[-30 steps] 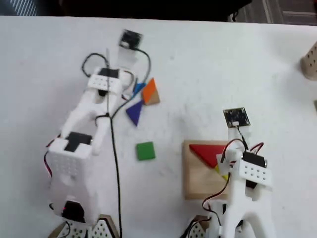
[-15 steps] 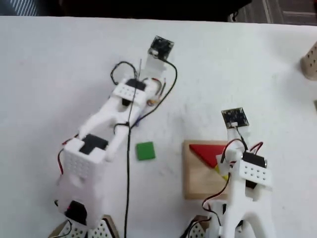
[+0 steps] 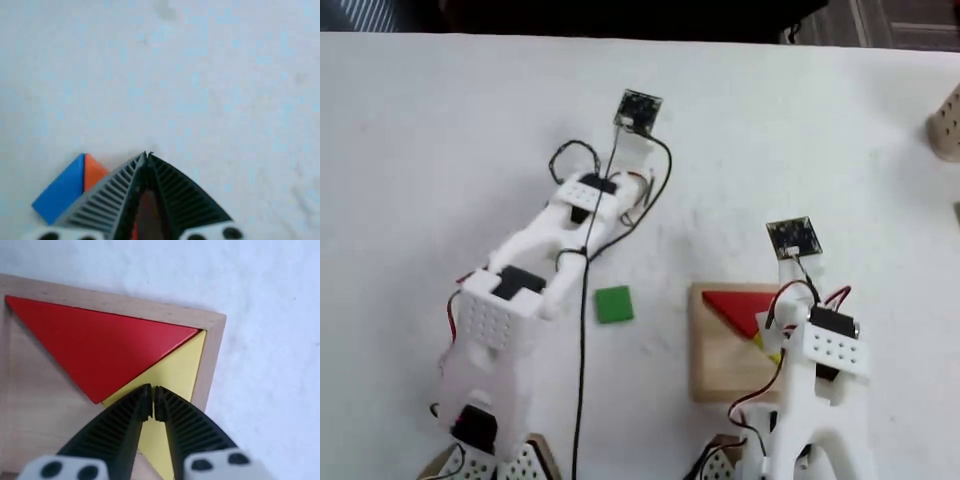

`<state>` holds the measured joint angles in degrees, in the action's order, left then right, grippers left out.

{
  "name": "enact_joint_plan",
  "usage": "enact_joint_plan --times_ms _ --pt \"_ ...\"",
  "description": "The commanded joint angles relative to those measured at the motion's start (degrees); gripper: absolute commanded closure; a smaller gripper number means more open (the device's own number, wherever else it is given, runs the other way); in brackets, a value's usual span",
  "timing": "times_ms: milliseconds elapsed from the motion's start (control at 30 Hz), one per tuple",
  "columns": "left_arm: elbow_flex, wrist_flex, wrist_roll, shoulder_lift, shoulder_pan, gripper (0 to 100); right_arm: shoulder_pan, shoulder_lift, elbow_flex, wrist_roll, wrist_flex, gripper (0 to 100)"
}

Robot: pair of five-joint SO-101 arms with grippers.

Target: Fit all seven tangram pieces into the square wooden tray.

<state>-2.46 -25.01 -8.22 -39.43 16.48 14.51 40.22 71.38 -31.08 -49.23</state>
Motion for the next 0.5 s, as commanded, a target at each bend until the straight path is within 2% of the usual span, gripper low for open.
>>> enact_joint_plan --times_ms 0,167,333,467 --pt "-6.33 -12.66 -0.53 1.36 -1.27 98 -0.75 0.57 0.09 -0.62 -0.04 98.1" --pt "-11.08 -23.91 -0.7 1.36 -3.56 98 -0.75 0.57 0.09 -0.62 -0.04 98.1" --pt "-10.99 -31.56 -0.97 1.71 -3.65 98 -0.75 0.57 0.09 -0.62 -0.04 98.1" --pt "-7.91 -35.6 -0.97 7.25 -3.38 98 -0.75 0.57 0.09 -0.62 -0.04 98.1"
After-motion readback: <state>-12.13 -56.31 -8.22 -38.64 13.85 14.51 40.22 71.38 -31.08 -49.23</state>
